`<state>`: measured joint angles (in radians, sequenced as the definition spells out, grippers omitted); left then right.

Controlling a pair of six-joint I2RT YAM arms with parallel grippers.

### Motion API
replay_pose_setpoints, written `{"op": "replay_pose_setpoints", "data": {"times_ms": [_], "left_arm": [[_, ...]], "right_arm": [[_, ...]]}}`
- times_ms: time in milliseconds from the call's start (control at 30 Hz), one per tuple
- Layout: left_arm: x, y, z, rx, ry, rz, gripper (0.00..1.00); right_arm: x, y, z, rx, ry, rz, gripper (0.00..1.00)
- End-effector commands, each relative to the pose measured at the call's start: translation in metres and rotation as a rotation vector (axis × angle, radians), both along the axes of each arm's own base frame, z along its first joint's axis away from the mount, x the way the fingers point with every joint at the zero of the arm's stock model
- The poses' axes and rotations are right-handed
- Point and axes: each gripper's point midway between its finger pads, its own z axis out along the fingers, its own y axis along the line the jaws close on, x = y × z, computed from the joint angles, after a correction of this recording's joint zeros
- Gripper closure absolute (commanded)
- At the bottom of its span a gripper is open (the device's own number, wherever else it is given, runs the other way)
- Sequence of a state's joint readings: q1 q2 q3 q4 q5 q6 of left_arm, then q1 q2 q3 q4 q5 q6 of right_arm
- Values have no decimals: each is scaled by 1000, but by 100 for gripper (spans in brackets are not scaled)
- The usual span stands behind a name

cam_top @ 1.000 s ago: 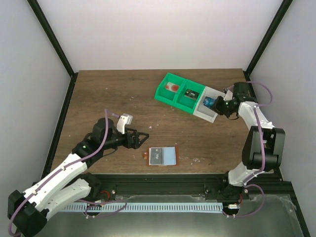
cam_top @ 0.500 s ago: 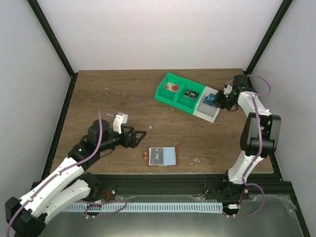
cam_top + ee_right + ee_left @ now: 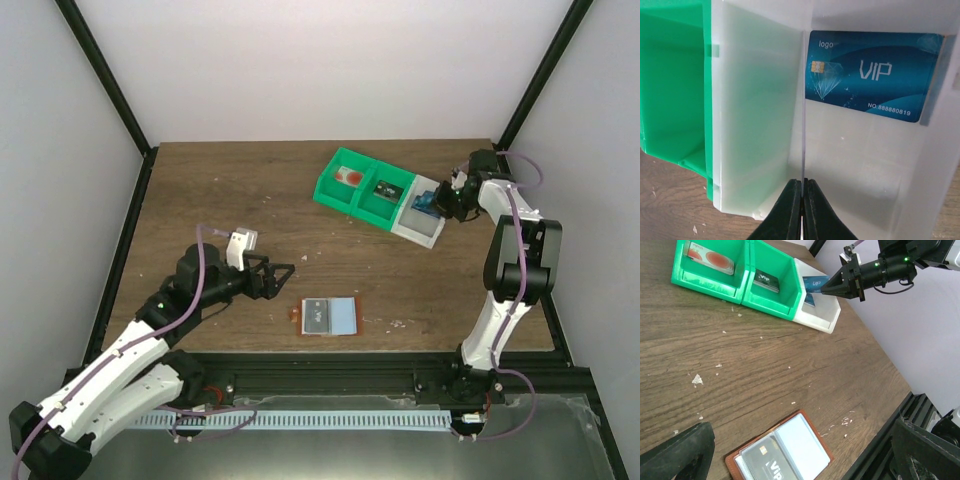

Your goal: Take the credit cards out of the card holder

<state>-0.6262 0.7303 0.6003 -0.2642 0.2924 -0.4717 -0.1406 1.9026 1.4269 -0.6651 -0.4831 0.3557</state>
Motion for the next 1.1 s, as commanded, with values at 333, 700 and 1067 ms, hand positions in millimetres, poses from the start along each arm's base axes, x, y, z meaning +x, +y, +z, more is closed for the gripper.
{"op": "replay_pose_setpoints", "data": {"times_ms": [333, 700, 1067], "left_arm": [[4, 7, 2, 9, -20, 38, 2], [5, 7, 2, 19, -21, 43, 2], [6, 8, 1, 22, -19, 50, 2]], "right_arm": [[21, -7, -5, -4, -6, 13, 96], [36, -12, -9, -9, -5, -13, 91], [43, -23, -6, -59, -2, -56, 82]]}}
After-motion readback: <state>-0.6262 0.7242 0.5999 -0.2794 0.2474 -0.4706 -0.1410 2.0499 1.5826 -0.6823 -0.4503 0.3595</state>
